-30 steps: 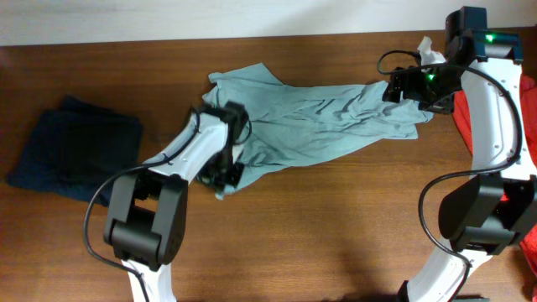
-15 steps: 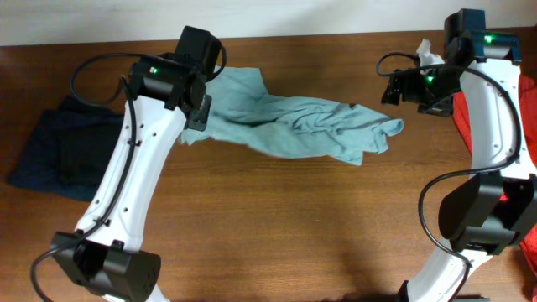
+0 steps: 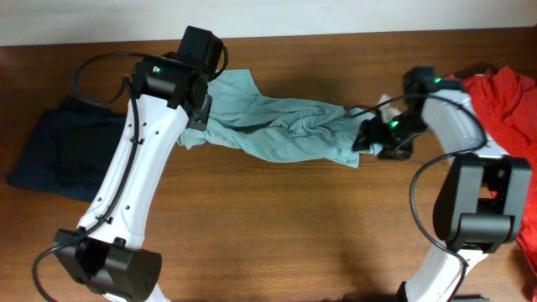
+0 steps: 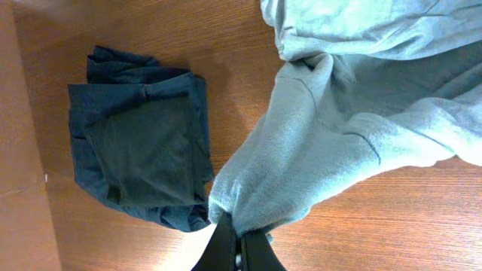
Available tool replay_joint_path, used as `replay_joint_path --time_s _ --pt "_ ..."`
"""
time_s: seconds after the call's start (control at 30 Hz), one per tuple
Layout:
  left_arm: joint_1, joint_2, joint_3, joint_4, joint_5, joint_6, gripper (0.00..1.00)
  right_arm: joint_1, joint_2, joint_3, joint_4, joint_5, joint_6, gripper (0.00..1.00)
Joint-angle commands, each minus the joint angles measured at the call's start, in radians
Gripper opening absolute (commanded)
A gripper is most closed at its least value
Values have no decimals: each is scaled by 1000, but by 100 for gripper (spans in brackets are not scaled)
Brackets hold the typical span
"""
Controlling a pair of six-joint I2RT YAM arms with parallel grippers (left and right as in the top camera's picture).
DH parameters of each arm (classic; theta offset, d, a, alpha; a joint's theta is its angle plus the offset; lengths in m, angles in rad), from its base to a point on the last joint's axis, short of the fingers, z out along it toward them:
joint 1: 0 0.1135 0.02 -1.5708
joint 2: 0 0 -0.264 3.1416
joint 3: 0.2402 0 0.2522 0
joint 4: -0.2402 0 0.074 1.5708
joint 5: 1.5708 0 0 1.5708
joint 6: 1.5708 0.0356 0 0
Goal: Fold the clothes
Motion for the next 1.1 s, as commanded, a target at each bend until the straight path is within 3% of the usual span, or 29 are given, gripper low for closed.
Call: replay_joint_path --time_s 0.0,0.17,0.33,0.4,0.43,0.53,0.6,0.83,1.07 --pt "0 2 1 1 -22 16 1 56 -11 -81 75 -63 26 75" --pt "0 2 1 -6 -22 16 1 81 -11 -149 175 75 134 73" --pt "0 2 1 -10 -22 16 1 80 -11 -182 196 122 140 69" --pt "0 2 1 -9 -22 16 1 80 -11 -199 230 121 148 57" --pt "1 2 1 -9 -22 16 0 80 -11 -201 242 110 147 42" --pt "1 2 1 -10 -49 16 1 77 -40 -179 248 102 114 11" --pt "1 1 1 -10 -59 16 1 77 -84 -153 245 103 84 4" --pt "3 -2 14 -25 -78 15 1 77 -347 11 140 157 56 4" --pt "69 -12 81 -51 -77 15 1 77 -567 177 71 515 60 4"
